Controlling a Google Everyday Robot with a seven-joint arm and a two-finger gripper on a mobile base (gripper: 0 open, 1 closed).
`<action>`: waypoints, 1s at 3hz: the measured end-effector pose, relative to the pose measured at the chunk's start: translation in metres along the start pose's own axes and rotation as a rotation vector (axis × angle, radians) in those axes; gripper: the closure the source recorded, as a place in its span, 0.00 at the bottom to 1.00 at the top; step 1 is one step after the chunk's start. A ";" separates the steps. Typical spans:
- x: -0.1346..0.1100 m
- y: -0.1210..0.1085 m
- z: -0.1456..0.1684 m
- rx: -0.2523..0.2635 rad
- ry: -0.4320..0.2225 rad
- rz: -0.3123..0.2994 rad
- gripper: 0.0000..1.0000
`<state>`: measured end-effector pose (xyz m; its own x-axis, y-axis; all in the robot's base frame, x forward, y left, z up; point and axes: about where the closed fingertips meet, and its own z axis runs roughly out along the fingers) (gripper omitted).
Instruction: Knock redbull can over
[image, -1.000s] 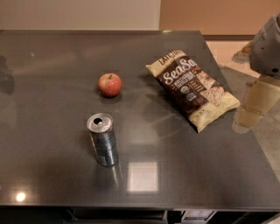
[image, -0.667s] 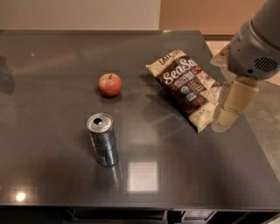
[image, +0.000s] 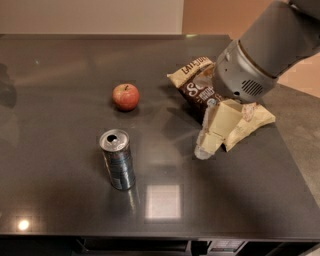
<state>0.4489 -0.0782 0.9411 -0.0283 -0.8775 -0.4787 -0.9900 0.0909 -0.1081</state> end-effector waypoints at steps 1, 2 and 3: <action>-0.031 0.015 0.031 -0.068 -0.102 -0.039 0.00; -0.054 0.028 0.057 -0.123 -0.187 -0.052 0.00; -0.072 0.035 0.079 -0.166 -0.245 -0.056 0.00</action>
Offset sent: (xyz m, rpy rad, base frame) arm -0.0266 0.1154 -0.0421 0.2921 0.1106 0.1760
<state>0.4269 0.0258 0.9026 0.0410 -0.7377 -0.6739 -0.9987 -0.0502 -0.0059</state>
